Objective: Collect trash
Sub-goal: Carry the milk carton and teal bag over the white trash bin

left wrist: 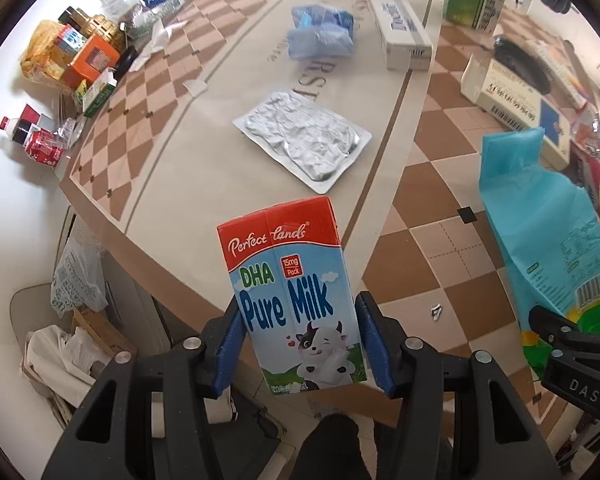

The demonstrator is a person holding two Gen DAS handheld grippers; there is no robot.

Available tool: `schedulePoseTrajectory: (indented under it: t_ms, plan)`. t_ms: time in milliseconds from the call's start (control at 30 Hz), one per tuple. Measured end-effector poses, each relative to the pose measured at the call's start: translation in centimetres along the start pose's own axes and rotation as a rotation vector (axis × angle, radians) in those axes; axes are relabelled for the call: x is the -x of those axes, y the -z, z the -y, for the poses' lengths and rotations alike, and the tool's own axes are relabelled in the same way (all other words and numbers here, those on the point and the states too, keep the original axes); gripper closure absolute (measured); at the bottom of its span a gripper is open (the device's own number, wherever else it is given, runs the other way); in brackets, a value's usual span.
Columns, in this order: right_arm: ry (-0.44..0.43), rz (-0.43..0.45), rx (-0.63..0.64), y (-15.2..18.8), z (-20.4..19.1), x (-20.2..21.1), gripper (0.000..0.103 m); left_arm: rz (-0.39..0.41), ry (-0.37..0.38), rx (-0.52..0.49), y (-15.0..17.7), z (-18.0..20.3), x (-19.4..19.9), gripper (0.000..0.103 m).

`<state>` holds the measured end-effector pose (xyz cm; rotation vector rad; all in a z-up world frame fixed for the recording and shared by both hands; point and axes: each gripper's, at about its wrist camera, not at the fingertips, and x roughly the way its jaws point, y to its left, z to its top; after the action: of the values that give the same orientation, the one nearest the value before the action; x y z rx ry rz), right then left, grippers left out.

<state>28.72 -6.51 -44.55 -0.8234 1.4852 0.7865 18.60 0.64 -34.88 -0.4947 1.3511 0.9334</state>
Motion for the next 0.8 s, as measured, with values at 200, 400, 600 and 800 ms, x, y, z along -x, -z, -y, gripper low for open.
schedulePoseTrajectory:
  t_ms: [200,400,600,800]
  plan:
    - [-0.02,0.073,-0.056,5.5,-1.2,1.9,0.029,0.11,0.036,0.015,4.7,-3.4,2.8,0.052]
    - [-0.07,0.124,-0.078,12.1,-5.3,3.7,0.029,0.063,0.122,0.035,12.9,-15.2,-2.0,0.052]
    - [-0.161,0.047,-0.031,17.9,-13.0,3.4,0.029,-0.14,0.167,0.092,18.6,-19.0,-7.1,0.052]
    - [-0.178,-0.072,0.063,21.1,-17.6,-3.5,0.03,-0.278,0.163,0.144,21.4,-20.0,-15.9,0.052]
